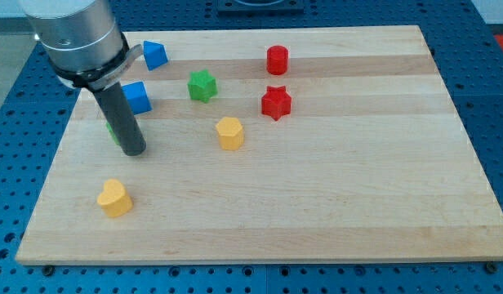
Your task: Move the arm close to the yellow heart
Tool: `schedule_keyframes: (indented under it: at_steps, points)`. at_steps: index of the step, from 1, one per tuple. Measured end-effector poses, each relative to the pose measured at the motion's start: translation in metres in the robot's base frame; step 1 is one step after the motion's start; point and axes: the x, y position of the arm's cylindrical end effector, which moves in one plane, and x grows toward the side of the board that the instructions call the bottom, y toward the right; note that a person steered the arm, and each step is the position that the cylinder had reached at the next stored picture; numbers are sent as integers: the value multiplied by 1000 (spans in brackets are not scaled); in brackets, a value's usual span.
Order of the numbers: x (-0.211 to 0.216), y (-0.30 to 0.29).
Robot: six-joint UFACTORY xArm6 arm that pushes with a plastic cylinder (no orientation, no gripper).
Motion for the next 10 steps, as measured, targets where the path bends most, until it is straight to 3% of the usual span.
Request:
schedule_keyframes:
  at_steps: [5, 10]
  points:
    - [50, -2]
    - [63, 31]
